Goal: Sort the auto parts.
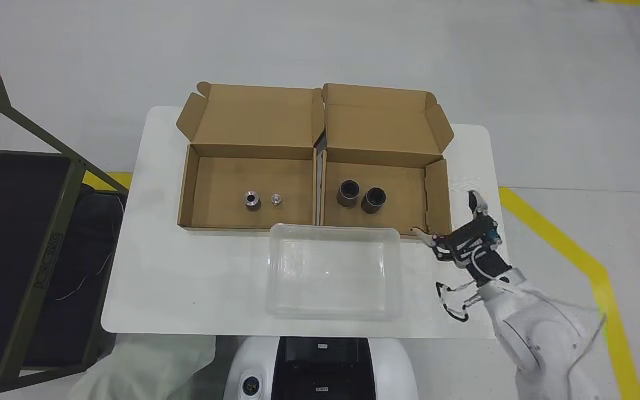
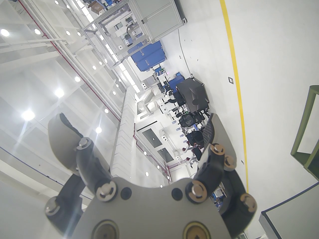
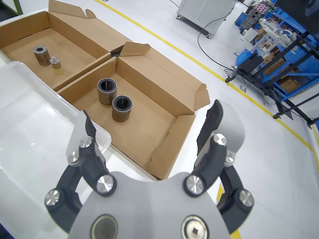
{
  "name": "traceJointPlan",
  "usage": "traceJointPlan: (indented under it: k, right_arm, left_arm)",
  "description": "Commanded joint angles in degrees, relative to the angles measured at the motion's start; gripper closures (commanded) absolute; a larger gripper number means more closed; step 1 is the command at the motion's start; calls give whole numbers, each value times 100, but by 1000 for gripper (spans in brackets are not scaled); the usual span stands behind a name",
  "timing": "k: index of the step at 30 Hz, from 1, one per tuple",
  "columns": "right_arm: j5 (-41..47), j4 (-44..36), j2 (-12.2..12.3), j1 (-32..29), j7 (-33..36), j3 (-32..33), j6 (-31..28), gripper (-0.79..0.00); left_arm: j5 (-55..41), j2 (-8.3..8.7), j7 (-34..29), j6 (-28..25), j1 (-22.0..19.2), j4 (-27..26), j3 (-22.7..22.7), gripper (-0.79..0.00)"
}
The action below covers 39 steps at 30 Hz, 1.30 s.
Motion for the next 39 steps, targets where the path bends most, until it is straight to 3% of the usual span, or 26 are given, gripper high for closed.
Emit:
traceJointPlan:
  k: [1, 39]
  right_arm:
    - [25, -142, 2, -192, -65, 102, 123, -785]
    - [55, -238, 8, -342, -161, 186, 156, -785]
  left_arm:
    - [0, 0, 0, 0, 0, 0, 0, -785]
    - [0, 0, 0, 0, 0, 0, 0, -785]
